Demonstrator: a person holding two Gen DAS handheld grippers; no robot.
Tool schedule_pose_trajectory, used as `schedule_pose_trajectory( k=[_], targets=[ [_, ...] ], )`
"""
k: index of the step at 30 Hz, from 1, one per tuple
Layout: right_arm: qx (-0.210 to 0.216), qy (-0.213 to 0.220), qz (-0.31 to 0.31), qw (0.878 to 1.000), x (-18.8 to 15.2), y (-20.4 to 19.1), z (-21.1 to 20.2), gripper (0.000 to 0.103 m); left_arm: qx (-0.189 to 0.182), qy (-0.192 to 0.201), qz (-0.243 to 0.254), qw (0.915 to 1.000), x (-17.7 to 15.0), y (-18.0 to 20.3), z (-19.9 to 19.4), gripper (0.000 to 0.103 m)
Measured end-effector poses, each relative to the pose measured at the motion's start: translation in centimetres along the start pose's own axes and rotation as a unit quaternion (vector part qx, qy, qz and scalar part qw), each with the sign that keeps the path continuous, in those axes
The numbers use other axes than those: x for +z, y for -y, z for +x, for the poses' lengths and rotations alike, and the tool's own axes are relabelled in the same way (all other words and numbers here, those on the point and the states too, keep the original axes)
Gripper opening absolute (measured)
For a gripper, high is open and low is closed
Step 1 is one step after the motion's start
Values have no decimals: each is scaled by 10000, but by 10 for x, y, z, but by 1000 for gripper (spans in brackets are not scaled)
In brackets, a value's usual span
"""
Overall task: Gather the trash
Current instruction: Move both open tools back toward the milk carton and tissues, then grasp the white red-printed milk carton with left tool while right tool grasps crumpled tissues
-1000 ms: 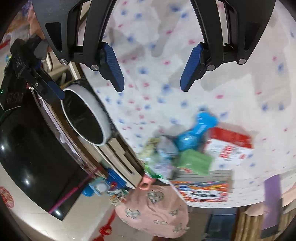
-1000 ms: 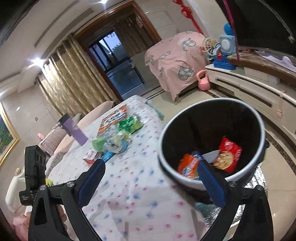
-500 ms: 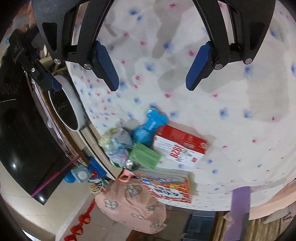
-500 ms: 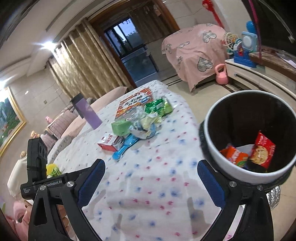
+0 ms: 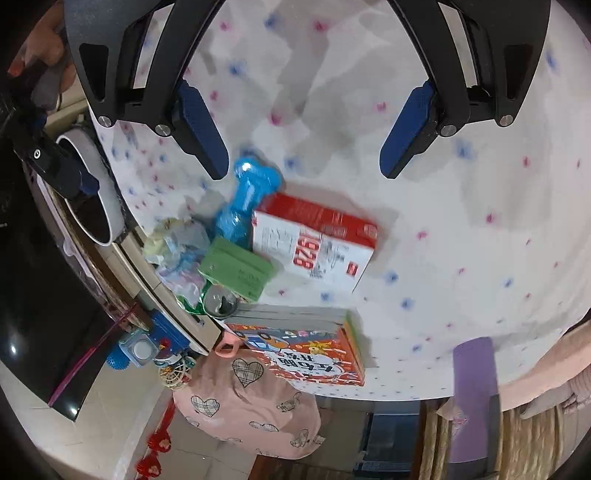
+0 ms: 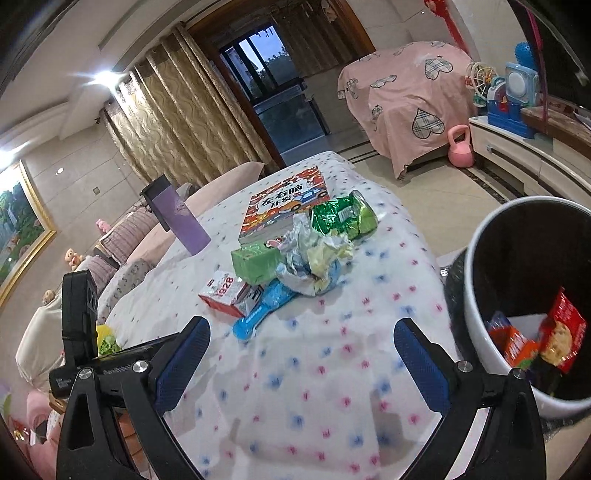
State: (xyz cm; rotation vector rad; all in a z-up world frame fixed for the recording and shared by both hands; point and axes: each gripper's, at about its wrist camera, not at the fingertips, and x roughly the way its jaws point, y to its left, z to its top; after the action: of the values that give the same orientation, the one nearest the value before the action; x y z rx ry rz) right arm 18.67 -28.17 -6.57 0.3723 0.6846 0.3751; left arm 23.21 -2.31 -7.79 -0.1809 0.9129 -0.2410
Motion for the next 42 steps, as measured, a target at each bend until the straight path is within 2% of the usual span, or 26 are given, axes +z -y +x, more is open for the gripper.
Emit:
schedule_pose_trajectory(
  k=[6, 8, 12, 14, 17, 19, 21, 24, 25, 26, 27, 28, 30, 34, 36, 38, 40, 42],
  targets=[
    [-138, -153, 24, 9998, 21, 5, 32, 101, 217, 25, 120, 9997, 21, 3, 15, 87],
    [-160, -200, 60, 9997, 27, 9, 43, 100, 385, 41, 244, 9990, 25, 9, 21, 92],
    [-156, -377, 163, 9990, 33, 18, 67, 100, 560, -58, 346, 9978, 30, 12, 37, 92],
    [-152, -441, 199, 9987, 34, 21, 75, 96, 716, -120, 397, 9966, 29, 12, 44, 92],
    [-143, -521, 204, 9983, 34, 23, 84, 70, 707, -148, 357, 9968, 27, 9, 48, 92],
    [-227, -523, 139, 9983, 34, 22, 83, 35, 651, -87, 355, 9972, 26, 8, 46, 90],
    [-330, -480, 59, 9983, 34, 19, 79, 20, 630, 11, 389, 9973, 26, 8, 42, 90],
    [-300, -399, 35, 9987, 31, 17, 68, 16, 613, 170, 477, 9968, 24, 11, 31, 88],
    [-302, -371, 19, 9989, 29, 16, 64, 15, 594, 227, 505, 9967, 23, 13, 26, 81],
    [-303, -347, 7, 9989, 28, 15, 61, 15, 524, 240, 514, 9970, 21, 13, 23, 39],
    [-283, -331, 6, 9991, 26, 15, 56, 15, 411, 140, 493, 9978, 20, 12, 22, 23],
    [-251, -326, 21, 9992, 23, 14, 52, 15, 238, -3, 395, 9989, 16, 9, 21, 16],
    [-237, -293, 27, 9993, 19, 13, 45, 15, 97, -61, 312, 9994, 10, 6, 19, 15],
    [-207, -284, 50, 9994, 8, 13, 30, 15, 106, -85, 180, 9997, -4, 3, 11, 16],
    [-218, -280, 47, 9994, 5, 13, 25, 15, 3, -73, 35, 10000, -4, 0, 9, 27],
    [-220, -257, 63, 9994, 3, 13, 19, 15, 22, -34, -59, 10000, -1, -2, 8, 49],
    [-205, -215, 100, 9995, 2, 14, 15, 15, 43, -2, -110, 9999, 6, 0, 10, 56],
    [-209, -175, 143, 9995, 3, 14, 13, 15, 236, -46, -121, 9996, 13, 3, 17, 77]
  ],
)
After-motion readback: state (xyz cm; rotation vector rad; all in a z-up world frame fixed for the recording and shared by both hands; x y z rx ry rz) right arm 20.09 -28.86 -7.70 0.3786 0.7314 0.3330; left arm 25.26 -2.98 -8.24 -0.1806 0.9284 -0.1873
